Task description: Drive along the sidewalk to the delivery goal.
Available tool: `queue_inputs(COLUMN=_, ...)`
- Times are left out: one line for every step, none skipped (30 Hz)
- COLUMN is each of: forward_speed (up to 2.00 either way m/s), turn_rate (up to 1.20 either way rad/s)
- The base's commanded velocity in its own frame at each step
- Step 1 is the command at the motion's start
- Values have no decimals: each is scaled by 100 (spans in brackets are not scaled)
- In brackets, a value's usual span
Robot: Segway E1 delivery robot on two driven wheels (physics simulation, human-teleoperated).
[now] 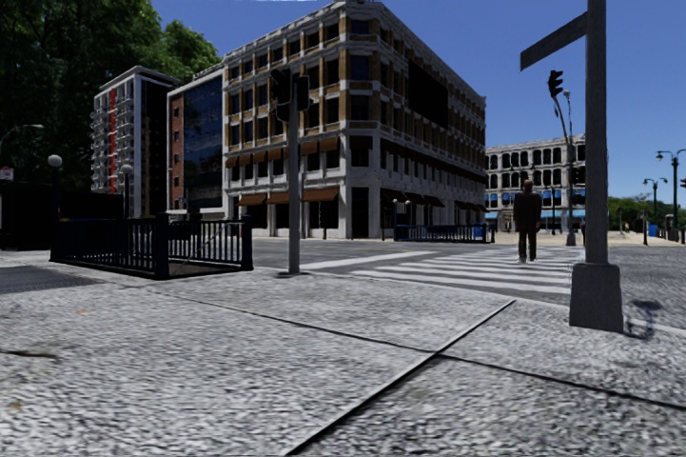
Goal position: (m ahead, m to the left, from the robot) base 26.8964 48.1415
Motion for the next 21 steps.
queue_inputs(forward_speed=193, turn_rate=55)
queue_inputs(forward_speed=193, turn_rate=59)
queue_inputs(forward_speed=193, turn_rate=66)
queue_inputs(forward_speed=193, turn_rate=66)
queue_inputs(forward_speed=192, turn_rate=71)
queue_inputs(forward_speed=191, turn_rate=74)
queue_inputs(forward_speed=189, turn_rate=75)
queue_inputs(forward_speed=189, turn_rate=75)
queue_inputs(forward_speed=189, turn_rate=76)
queue_inputs(forward_speed=189, turn_rate=76)
queue_inputs(forward_speed=189, turn_rate=76)
queue_inputs(forward_speed=189, turn_rate=76)
queue_inputs(forward_speed=189, turn_rate=76)
queue_inputs(forward_speed=189, turn_rate=76)
queue_inputs(forward_speed=189, turn_rate=76)
queue_inputs(forward_speed=189, turn_rate=76)
queue_inputs(forward_speed=189, turn_rate=76)
queue_inputs(forward_speed=189, turn_rate=76)
queue_inputs(forward_speed=189, turn_rate=76)
queue_inputs(forward_speed=189, turn_rate=76)
queue_inputs(forward_speed=189, turn_rate=76)
